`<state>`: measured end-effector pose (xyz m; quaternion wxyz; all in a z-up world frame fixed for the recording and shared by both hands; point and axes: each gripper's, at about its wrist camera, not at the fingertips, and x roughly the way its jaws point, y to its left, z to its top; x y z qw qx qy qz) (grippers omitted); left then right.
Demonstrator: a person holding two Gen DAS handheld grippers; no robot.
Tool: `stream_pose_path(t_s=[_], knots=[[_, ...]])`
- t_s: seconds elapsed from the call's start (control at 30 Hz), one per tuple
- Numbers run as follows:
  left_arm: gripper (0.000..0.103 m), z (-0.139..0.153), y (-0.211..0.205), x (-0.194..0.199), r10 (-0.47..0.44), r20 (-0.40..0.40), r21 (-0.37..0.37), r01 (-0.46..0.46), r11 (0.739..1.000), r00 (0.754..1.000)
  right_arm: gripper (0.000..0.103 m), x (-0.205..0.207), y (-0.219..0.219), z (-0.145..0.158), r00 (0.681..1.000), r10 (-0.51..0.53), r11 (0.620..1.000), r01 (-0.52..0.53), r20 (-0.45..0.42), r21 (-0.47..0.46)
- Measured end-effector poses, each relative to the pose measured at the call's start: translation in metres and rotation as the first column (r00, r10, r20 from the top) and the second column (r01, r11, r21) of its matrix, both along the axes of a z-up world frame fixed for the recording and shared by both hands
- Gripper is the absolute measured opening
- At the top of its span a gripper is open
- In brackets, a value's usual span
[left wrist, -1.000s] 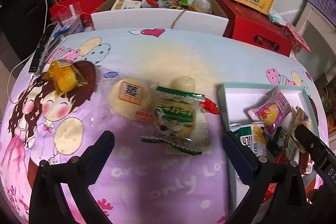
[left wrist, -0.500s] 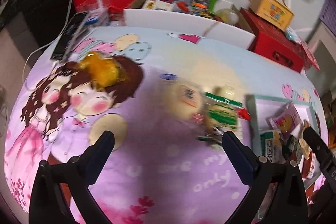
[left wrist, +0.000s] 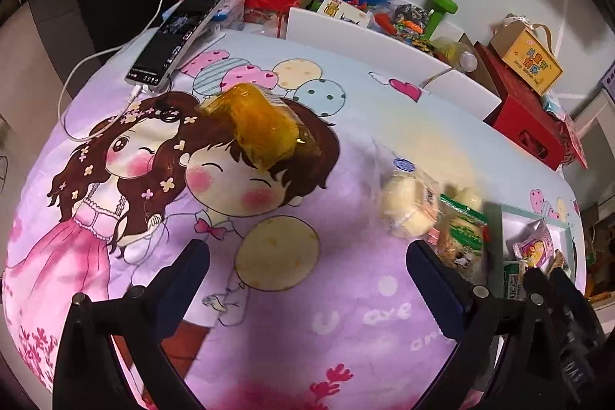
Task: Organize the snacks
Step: 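Withdraw both open tools from the tray toward the remaining snacks, then grasp the yellow translucent bag with the left tool while the right tool grasps the green-labelled biscuit bag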
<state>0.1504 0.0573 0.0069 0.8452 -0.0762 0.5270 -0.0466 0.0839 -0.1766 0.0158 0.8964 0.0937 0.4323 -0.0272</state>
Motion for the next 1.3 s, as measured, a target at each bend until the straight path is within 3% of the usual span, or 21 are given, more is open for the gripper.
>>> stream_pose_path(t_s=[0.5, 0.9, 1.03, 1.1, 1.2, 1.3], knots=[[0.102, -0.017, 0.025, 0.072, 0.014, -0.084, -0.08, -0.021, 0.997, 0.996, 0.088, 0.031, 0.033, -0.031, 0.996, 0.041, 0.999, -0.041, -0.076, 0.009], [0.101, -0.043, 0.025, 0.116, 0.038, -0.128, -0.03, -0.042, 0.999, 0.991, 0.083, 0.043, 0.037, -0.05, 0.992, 0.032, 0.999, -0.03, -0.122, 0.016], [0.085, -0.054, 0.024, 0.124, 0.042, -0.149, -0.009, -0.044, 0.999, 0.988, 0.08, 0.046, 0.038, -0.054, 0.991, 0.031, 0.999, -0.028, -0.128, 0.02], [0.082, -0.058, 0.025, 0.127, 0.051, -0.157, -0.011, -0.053, 0.999, 0.986, 0.079, 0.047, 0.039, -0.055, 0.992, 0.031, 0.999, -0.029, -0.126, 0.016], [0.07, -0.06, 0.026, 0.128, 0.051, -0.147, -0.01, -0.053, 0.999, 0.988, 0.07, 0.048, 0.041, -0.055, 0.992, 0.039, 0.999, -0.037, -0.123, 0.016], [0.065, -0.059, 0.025, 0.127, 0.048, -0.144, -0.009, -0.05, 0.999, 0.988, 0.063, 0.048, 0.043, -0.054, 0.992, 0.047, 0.999, -0.046, -0.121, 0.013]])
